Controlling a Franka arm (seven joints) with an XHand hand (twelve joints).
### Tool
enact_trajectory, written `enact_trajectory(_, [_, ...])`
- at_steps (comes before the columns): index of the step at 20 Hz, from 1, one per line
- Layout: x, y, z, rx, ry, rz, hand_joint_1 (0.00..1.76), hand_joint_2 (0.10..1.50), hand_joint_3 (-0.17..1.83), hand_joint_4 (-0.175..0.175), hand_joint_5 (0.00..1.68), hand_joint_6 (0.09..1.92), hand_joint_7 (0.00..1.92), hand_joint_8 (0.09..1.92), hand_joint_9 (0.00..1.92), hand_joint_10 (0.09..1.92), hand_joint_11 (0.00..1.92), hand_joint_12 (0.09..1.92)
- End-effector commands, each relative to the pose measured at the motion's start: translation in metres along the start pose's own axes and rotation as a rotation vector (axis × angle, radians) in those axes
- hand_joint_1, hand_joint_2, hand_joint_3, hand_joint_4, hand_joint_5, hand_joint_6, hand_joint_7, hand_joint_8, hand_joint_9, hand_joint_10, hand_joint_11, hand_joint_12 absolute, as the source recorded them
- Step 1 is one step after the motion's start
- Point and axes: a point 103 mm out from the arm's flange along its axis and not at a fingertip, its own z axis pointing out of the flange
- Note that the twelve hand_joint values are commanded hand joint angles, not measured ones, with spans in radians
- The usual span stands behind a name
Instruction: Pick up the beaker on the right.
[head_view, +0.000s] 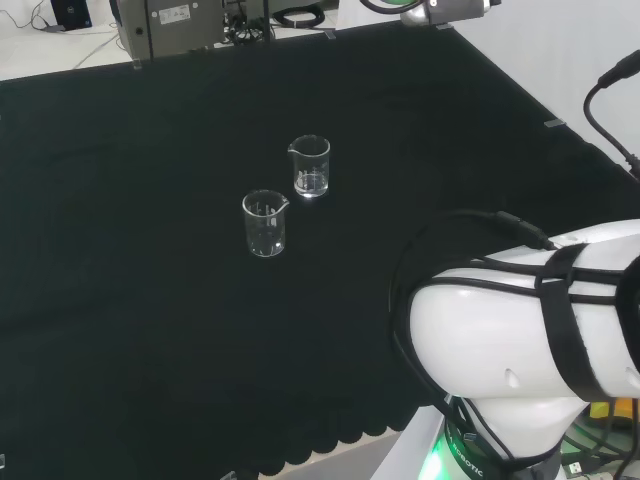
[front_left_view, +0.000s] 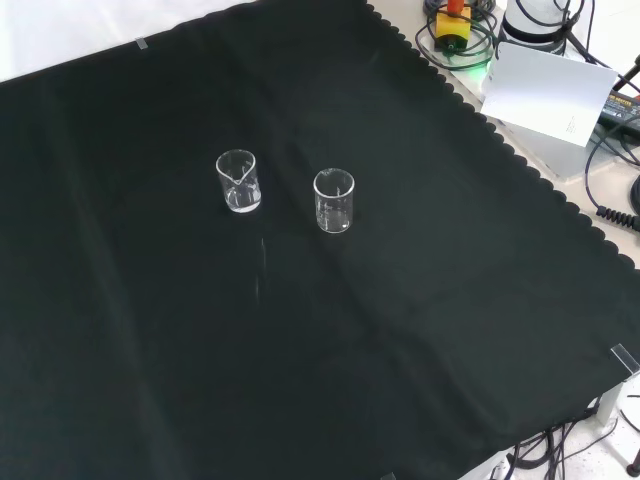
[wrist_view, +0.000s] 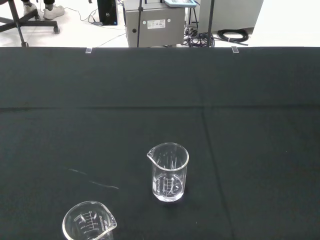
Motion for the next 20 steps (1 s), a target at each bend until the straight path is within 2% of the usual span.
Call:
enact_trajectory(1, [-0.002,0.0,0.0,-0.008,-0.011,0.0,0.15,1.3,0.01,-0.025,0.27,0.09,0.0,0.49,0.11,0.71,0.04,1.39])
enact_trajectory(4, [-0.004,0.0,0.0,-0.009,-0.012,0.003,0.01,1.38,0.05,-0.013,0.28,0.09,0.0,0.49,0.13,0.65,0.05,1.37])
enact_trajectory(10, [-0.011,0.0,0.003,-0.008,-0.01,0.022,0.0,1.39,0.06,-0.012,0.28,0.09,0.0,0.49,0.14,0.64,0.05,1.37])
enact_trajectory(20, [-0.045,0.008,0.045,0.031,0.05,0.081,0.01,1.38,0.06,-0.014,0.29,0.09,0.02,0.49,0.16,0.64,0.05,1.37])
